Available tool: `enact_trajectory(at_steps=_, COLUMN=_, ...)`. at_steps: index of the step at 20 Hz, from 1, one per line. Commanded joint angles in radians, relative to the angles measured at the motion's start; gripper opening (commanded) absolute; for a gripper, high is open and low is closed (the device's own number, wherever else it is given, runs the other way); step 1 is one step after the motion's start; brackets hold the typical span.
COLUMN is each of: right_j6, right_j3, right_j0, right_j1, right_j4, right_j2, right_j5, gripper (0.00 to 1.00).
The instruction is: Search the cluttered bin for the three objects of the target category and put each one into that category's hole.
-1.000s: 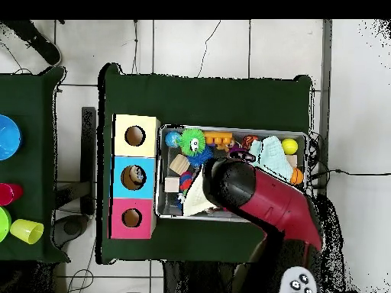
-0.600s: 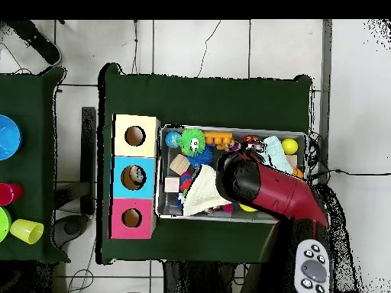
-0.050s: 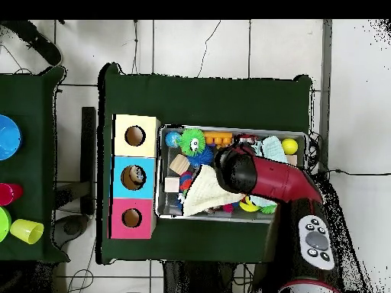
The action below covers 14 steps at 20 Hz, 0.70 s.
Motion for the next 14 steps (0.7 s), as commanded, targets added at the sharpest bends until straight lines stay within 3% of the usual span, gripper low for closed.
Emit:
enact_trajectory(at_steps=1, right_j6=-0.411, right_j3=-0.042, right_j0=-0.156, right_j1=-0.073, right_j4=-0.098, right_j2=0.235, right_j5=0.187, gripper=1.00)
enact_trajectory(at_steps=3, right_j6=-0.466, right_j3=-0.059, right_j0=-0.203, right_j1=-0.090, right_j4=-0.112, right_j2=0.269, right_j5=0.246, gripper=1.00)
enact_trajectory(at_steps=7, right_j6=-0.542, right_j3=-0.086, right_j0=-0.277, right_j1=-0.101, right_j4=-0.149, right_j2=0.322, right_j5=0.273, gripper=1.00)
enact_trajectory(at_steps=14, right_j6=-0.585, right_j3=-0.181, right_j0=-0.326, right_j1=-0.017, right_j4=-0.183, right_j2=0.375, right_j5=0.277, gripper=1.00)
